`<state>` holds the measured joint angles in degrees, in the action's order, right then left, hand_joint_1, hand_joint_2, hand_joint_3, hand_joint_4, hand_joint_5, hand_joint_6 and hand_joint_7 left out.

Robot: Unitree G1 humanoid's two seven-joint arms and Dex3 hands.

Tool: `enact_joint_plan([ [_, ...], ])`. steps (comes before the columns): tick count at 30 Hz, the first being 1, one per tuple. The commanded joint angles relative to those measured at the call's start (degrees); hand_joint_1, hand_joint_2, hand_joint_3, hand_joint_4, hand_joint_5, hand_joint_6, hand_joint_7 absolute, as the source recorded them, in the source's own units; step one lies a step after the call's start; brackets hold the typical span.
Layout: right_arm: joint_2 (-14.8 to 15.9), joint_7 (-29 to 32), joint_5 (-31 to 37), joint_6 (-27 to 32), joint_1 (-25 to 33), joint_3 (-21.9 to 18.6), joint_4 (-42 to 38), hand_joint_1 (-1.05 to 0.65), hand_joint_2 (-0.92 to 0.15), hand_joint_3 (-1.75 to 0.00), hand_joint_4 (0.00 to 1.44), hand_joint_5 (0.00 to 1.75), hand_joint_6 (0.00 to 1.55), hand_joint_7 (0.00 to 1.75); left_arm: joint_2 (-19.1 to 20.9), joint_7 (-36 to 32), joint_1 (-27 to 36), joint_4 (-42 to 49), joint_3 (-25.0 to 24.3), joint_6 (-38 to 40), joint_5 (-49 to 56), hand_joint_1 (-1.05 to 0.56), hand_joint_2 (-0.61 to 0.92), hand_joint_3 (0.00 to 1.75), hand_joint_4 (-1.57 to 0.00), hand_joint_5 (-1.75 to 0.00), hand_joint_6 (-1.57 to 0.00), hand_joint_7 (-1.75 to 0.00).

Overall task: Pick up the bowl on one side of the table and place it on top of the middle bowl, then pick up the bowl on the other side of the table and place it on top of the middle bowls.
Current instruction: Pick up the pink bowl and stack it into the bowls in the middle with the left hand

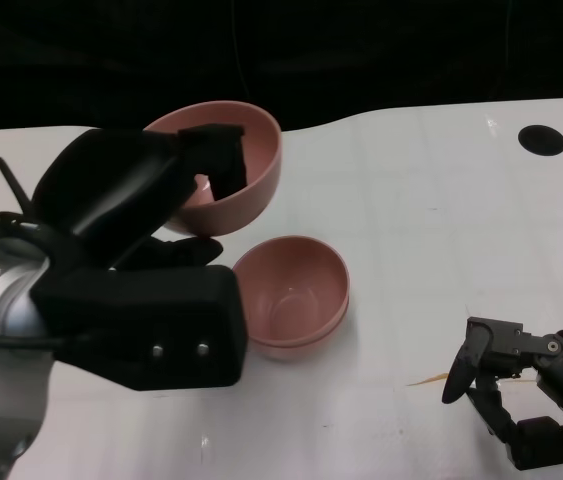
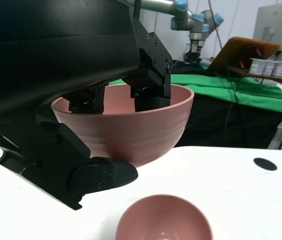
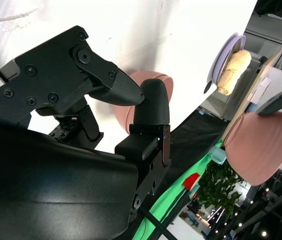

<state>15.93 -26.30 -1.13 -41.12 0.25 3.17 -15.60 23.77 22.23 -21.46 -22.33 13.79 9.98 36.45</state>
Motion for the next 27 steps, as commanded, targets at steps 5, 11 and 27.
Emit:
enact_joint_plan([
  [5,0.82,0.41,0.26,0.31,-0.11,-0.25,0.23,-0.13,-0.58,-1.09,0.89,1.75,0.69,1.7,-2.32,0.92,-4.69,2.17,3.98,-0.9,1.8,-0.05,0.49,0.93,-0.82,-1.75,-0.62,-1.75],
  [11,0.63,0.52,0.21,0.68,0.0,-0.18,0.73,-0.14,-0.59,-1.09,0.88,1.75,0.68,1.7,-4.14,0.76,-5.97,3.66,7.13,-1.51,3.6,-0.09,0.55,0.82,-0.79,-1.75,-0.66,-1.66],
  [27,0.48,1.17,0.45,0.55,0.44,0.06,1.65,-0.13,-0.59,-1.1,0.9,1.75,0.69,1.7,-7.75,-1.8,-3.01,10.88,12.73,-4.38,7.24,-0.08,0.77,0.35,-0.78,-1.75,-0.78,-1.32],
])
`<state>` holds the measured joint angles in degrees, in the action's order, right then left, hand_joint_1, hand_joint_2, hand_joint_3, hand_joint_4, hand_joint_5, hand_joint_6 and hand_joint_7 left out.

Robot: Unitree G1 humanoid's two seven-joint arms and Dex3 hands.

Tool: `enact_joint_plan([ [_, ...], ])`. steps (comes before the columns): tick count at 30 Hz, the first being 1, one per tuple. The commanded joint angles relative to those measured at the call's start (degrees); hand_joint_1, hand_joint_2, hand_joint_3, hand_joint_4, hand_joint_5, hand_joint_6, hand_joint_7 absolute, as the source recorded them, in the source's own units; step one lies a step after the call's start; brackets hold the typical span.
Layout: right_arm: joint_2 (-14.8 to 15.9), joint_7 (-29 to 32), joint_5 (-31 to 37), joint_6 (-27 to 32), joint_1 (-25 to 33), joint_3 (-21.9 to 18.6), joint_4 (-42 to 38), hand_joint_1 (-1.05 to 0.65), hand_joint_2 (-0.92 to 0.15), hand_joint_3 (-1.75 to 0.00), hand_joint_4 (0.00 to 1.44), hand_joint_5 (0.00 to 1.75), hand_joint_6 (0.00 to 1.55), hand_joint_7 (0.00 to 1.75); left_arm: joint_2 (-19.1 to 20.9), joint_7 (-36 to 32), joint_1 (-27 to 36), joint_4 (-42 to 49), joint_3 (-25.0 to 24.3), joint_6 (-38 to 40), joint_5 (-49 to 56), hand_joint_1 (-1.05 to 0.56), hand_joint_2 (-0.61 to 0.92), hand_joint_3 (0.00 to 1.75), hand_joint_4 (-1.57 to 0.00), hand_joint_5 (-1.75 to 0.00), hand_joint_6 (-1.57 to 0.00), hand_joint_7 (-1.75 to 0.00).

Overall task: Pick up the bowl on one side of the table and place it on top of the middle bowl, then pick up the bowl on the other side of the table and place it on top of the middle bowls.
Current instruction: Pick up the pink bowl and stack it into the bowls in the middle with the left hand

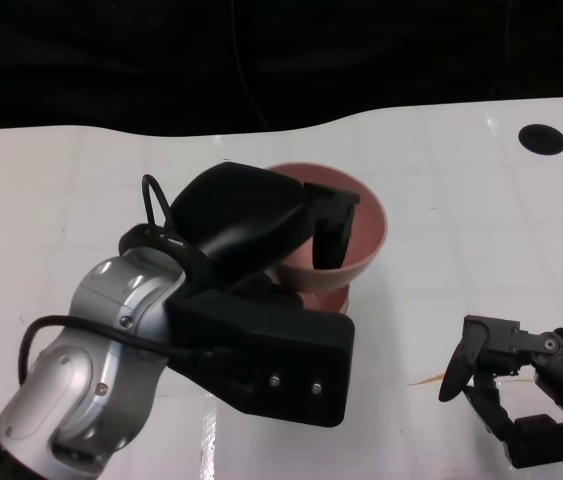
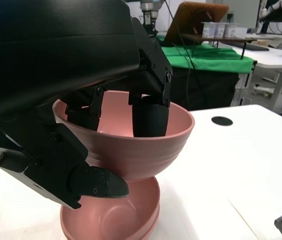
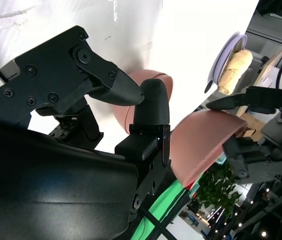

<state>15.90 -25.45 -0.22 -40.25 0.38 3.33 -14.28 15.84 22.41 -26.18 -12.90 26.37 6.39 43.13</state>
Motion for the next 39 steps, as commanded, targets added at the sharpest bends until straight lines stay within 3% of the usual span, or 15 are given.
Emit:
enact_joint_plan([
  [1,0.49,0.29,-0.51,-0.23,0.35,-0.06,0.4,-0.13,-0.59,-1.1,0.9,1.75,0.7,1.7,0.18,-2.54,2.23,1.96,0.19,-1.17,0.68,-0.08,0.78,0.35,-0.78,-1.75,-0.77,-1.36],
  [3,0.47,0.27,-0.62,-0.01,0.41,-0.01,0.51,-0.14,-0.59,-1.1,0.9,1.75,0.7,1.7,0.26,-3.43,2.93,2.78,0.14,-1.93,0.76,-0.07,0.8,0.37,-0.79,-1.75,-0.68,-1.56],
  [8,0.58,0.29,-0.53,0.15,0.51,-0.02,0.52,-0.12,-0.57,-1.12,0.9,1.75,0.7,1.7,-0.14,-6.82,4.63,5.25,-0.45,-4.33,0.12,-0.05,0.79,0.38,-0.79,-1.75,-0.59,-1.73],
  [39,1.06,-0.2,-0.72,-0.36,0.7,-0.27,0.11,-0.13,-0.55,-1.17,0.9,1.75,0.69,1.7,-0.23,-13.44,8.05,9.12,-1.4,-7.3,1.38,-0.08,0.74,0.51,-0.75,-1.75,-0.57,-1.75],
])
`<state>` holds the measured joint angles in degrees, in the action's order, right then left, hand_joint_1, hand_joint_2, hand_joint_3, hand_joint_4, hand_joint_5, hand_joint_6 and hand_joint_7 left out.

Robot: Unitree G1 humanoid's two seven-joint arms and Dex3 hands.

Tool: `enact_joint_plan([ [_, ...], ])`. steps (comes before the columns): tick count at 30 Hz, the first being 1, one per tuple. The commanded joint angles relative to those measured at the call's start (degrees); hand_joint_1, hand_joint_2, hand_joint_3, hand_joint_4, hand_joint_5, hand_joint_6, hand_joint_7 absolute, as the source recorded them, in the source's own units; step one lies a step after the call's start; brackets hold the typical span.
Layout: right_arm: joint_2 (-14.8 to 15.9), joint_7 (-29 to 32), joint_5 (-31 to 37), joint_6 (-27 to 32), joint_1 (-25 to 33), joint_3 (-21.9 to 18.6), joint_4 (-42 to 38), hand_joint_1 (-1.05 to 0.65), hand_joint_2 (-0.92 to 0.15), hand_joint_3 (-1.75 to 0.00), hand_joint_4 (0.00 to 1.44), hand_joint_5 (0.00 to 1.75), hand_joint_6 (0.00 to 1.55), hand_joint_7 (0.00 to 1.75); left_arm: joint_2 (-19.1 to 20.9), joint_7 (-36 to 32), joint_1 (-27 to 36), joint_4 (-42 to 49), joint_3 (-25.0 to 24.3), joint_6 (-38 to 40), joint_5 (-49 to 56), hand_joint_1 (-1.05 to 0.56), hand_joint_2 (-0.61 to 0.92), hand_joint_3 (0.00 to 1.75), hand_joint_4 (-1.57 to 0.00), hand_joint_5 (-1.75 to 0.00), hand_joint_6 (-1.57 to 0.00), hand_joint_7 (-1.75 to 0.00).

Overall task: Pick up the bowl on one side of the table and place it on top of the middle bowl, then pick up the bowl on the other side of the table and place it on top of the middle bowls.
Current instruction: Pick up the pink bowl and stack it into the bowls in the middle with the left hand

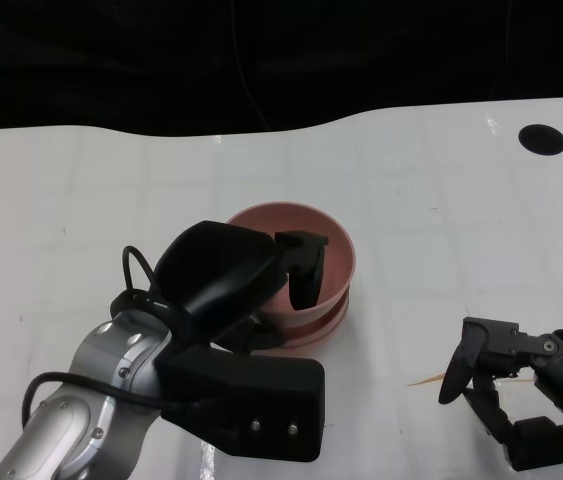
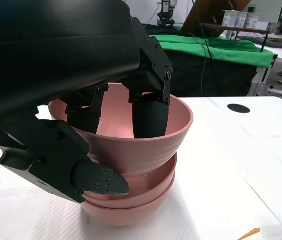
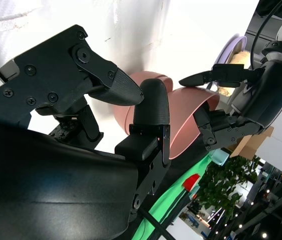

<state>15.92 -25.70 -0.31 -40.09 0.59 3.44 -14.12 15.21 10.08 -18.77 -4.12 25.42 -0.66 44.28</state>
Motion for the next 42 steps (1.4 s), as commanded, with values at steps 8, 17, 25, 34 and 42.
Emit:
enact_joint_plan([
  [8,1.06,0.06,-0.57,-0.85,0.31,-0.41,-0.43,-0.13,-0.55,-1.17,0.9,1.75,0.69,1.7,0.63,-3.23,0.71,1.67,-0.43,-1.82,0.48,-0.07,0.73,0.52,-0.72,-1.75,-0.57,-1.75],
  [17,1.07,0.08,-0.55,-1.12,0.2,-0.41,-0.69,-0.14,-0.55,-1.16,0.9,1.75,0.69,1.7,0.7,-4.75,0.64,2.9,-0.54,-3.32,0.59,-0.07,0.74,0.51,-0.7,-1.75,-0.57,-1.75],
  [25,1.07,0.08,-0.55,-1.12,0.2,-0.41,-0.7,-0.14,-0.55,-1.16,0.9,1.75,0.69,1.7,0.69,-4.78,0.63,2.95,-0.55,-3.37,0.6,-0.07,0.74,0.5,-0.7,-1.75,-0.57,-1.75],
  [34,0.72,0.08,-0.92,-0.56,0.39,-0.27,-0.24,-0.13,-0.52,-1.22,0.9,1.75,0.71,1.69,-0.4,-6.69,0.46,6.93,-0.12,-4.07,0.5,-0.06,0.76,0.49,-0.71,-1.75,-0.62,-1.69],
  [42,0.63,-0.02,-1.16,-0.79,0.29,-0.23,-0.6,-0.14,-0.51,-1.24,0.91,1.75,0.71,1.68,-0.38,-6.87,0.51,7.08,-0.09,-4.17,0.65,-0.07,0.77,0.48,-0.7,-1.75,-0.66,-1.58],
])
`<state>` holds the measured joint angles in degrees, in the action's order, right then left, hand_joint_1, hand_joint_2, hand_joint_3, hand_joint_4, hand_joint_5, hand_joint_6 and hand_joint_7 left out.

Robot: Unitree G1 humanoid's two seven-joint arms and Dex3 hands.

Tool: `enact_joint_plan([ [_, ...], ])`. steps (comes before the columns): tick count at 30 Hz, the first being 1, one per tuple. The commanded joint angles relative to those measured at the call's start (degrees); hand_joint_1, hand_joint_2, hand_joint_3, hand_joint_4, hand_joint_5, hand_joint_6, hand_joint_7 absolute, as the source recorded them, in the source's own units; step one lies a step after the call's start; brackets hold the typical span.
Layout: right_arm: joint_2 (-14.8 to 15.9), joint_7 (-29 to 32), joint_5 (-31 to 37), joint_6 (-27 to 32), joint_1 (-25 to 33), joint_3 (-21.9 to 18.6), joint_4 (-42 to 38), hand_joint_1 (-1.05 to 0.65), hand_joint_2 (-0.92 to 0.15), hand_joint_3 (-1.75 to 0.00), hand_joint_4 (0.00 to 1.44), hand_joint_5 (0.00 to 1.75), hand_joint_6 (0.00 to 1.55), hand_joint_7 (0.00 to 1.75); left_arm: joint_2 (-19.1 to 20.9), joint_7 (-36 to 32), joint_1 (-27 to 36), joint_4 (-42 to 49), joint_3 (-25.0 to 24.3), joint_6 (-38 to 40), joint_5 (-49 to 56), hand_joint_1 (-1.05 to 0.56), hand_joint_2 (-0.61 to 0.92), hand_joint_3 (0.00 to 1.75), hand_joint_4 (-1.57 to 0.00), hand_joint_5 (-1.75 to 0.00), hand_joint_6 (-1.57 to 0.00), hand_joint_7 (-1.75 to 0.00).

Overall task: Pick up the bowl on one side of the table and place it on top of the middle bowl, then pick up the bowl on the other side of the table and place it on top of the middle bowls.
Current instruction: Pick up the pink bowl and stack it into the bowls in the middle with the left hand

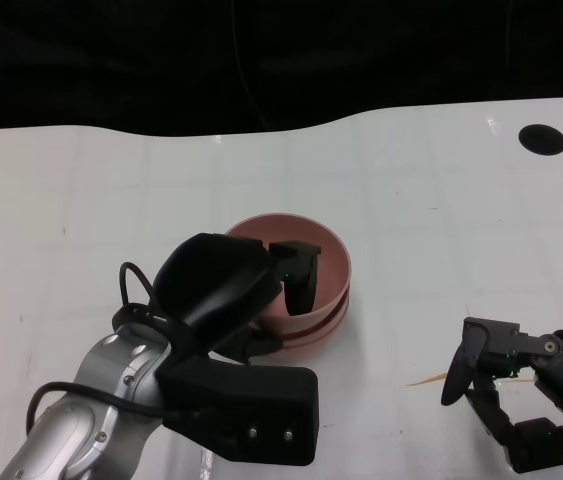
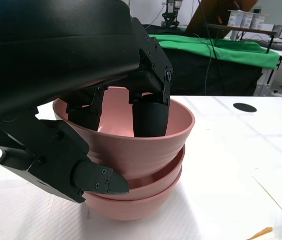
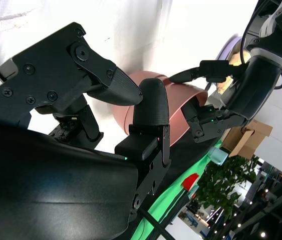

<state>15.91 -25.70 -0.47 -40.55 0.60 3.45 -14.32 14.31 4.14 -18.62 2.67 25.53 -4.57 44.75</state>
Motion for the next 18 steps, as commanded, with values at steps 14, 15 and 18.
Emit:
enact_joint_plan([
  [14,0.85,0.17,-0.42,-0.11,0.24,-0.29,-0.33,-0.14,-0.52,-1.2,0.91,1.75,0.7,1.7,0.47,-0.76,0.24,0.29,-0.29,-0.33,-0.02,-0.06,0.78,0.45,-0.69,-1.75,-0.66,-1.58],
  [15,0.8,0.18,-0.44,-0.22,0.19,-0.29,-0.49,-0.14,-0.52,-1.2,0.9,1.75,0.7,1.7,0.5,-0.9,0.23,0.41,-0.29,-0.46,-0.02,-0.06,0.78,0.45,-0.69,-1.75,-0.66,-1.58],
  [18,0.78,0.29,-0.27,-0.06,0.24,-0.26,-0.29,-0.15,-0.52,-1.2,0.9,1.75,0.7,1.7,0.64,-0.77,0.22,0.35,-0.29,-0.45,0.09,-0.06,0.78,0.45,-0.69,-1.75,-0.66,-1.58],
])
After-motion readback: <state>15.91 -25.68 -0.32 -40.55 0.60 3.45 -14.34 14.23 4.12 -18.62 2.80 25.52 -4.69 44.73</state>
